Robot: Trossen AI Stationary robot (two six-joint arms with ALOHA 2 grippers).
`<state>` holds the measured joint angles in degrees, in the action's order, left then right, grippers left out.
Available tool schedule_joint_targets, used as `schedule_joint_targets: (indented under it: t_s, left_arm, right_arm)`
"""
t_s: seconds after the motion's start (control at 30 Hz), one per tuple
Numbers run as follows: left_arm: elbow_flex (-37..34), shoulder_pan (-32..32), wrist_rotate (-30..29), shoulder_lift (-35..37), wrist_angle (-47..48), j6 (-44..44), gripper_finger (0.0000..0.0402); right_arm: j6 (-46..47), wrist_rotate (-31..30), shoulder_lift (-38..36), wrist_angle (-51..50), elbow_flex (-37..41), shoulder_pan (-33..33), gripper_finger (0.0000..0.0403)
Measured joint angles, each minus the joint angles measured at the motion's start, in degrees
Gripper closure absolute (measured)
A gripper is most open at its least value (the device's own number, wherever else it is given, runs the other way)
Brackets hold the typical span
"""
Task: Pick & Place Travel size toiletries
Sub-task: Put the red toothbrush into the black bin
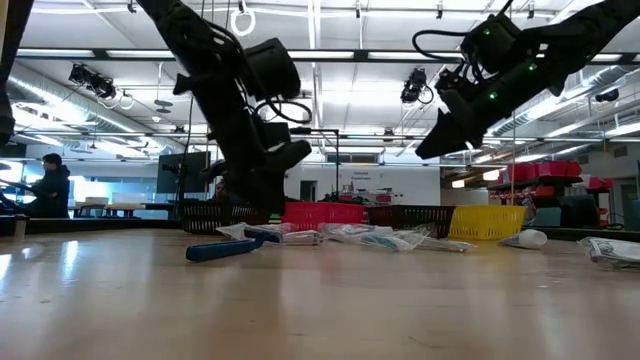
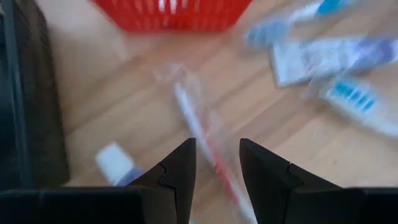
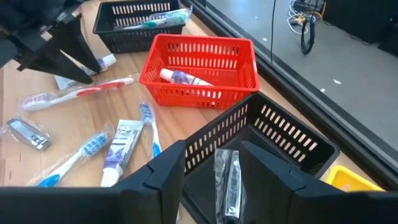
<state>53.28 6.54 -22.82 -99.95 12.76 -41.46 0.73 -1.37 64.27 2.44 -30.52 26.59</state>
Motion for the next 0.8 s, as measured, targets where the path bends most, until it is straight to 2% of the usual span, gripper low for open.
schedule_joint_targets:
  t_s: [0.33, 0.4, 0.8]
  left_arm:
    - [-0.1, 0.2, -1.3, -1.4, 0.2, -1.4, 0.0271]
    - [-0.1, 0.6, -0.1, -1.4, 0.2, -1.5, 0.0271]
    - [0.0, 1.2, 1.9, -4.9, -1.6, -1.3, 0.0272]
  right_arm:
    - [-0.3, 0.1, 0.0, -0.2, 0.0, -0.9, 0.0201]
    - [-0.5, 0.0, 0.0, -0.3, 0.0, -1.3, 0.0197]
    - [-0.7, 0.0, 0.0, -0.6, 0.0, -1.3, 0.0207]
